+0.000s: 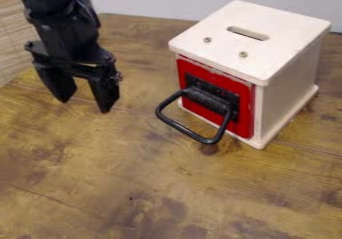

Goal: Close the drawer

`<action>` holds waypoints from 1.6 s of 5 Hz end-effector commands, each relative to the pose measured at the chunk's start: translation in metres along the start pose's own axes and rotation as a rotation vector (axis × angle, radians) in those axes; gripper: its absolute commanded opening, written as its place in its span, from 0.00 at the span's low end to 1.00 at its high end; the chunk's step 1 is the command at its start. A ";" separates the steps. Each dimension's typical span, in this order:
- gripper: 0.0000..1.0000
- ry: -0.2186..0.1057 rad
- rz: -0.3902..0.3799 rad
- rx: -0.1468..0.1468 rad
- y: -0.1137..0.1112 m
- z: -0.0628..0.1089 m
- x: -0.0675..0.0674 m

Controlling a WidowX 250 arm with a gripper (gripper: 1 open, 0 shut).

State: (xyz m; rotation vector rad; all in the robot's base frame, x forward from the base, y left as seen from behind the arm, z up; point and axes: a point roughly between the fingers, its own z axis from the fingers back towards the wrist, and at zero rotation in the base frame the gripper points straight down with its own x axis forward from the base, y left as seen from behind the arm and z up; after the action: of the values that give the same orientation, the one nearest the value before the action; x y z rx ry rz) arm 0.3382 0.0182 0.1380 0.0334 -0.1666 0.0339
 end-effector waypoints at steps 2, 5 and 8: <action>1.00 -0.041 0.044 0.023 0.017 0.009 0.003; 1.00 -0.042 0.079 0.032 0.028 0.005 0.009; 1.00 -0.066 0.097 0.040 0.035 0.007 0.021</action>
State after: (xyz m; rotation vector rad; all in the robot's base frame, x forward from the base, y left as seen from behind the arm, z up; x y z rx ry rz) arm 0.3517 0.0452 0.1309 0.0548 -0.1790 0.1172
